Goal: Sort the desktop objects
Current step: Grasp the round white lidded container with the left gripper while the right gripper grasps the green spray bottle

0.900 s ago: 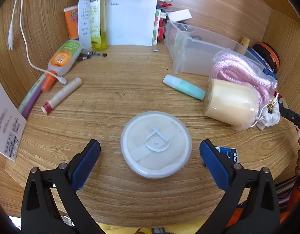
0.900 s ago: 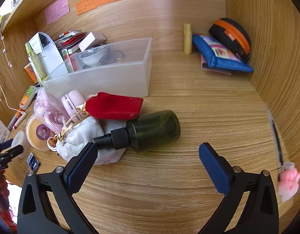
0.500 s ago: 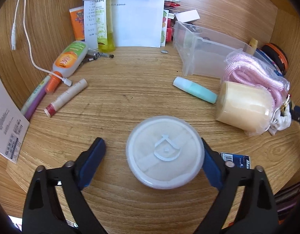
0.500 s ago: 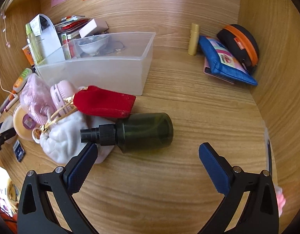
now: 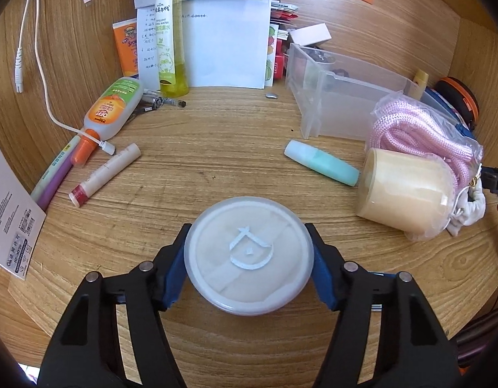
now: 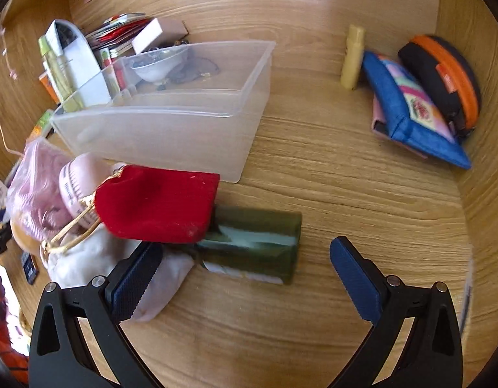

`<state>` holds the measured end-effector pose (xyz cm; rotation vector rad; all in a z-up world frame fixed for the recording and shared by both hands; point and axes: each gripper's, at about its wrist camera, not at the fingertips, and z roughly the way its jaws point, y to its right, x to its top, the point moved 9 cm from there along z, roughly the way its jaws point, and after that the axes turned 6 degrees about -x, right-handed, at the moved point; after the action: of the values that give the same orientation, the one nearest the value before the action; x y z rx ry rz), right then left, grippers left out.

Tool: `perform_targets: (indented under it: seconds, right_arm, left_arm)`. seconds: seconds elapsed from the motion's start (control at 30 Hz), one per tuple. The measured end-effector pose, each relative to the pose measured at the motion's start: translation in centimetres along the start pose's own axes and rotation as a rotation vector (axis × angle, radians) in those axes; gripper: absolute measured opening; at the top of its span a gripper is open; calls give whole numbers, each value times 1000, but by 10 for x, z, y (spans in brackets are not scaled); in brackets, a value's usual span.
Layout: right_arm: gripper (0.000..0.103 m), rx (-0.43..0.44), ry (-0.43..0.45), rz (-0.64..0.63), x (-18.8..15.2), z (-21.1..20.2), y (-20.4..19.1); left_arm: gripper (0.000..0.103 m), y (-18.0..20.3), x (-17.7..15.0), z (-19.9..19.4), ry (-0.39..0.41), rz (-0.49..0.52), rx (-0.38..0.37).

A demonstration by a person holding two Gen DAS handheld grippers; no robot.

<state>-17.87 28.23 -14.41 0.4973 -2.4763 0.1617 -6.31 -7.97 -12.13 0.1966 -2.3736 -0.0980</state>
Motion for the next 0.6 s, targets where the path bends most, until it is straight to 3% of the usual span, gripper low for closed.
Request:
perform_targets:
  seconds: [0.13, 0.43, 0.5, 0.6]
  right_arm:
    - [89, -5, -9, 36, 0, 7, 6]
    - [86, -64, 13, -18, 11, 12, 8]
    - [66, -60, 13, -47, 12, 14, 3]
    - [64, -76, 32, -57, 11, 11, 0]
  left_arm:
    - [65, -3, 2, 1, 0, -14, 0]
    - [65, -3, 19, -8, 47, -20, -7]
    - [65, -2, 26, -12, 65, -14, -8]
    - [65, 1, 35, -16, 85, -9, -17]
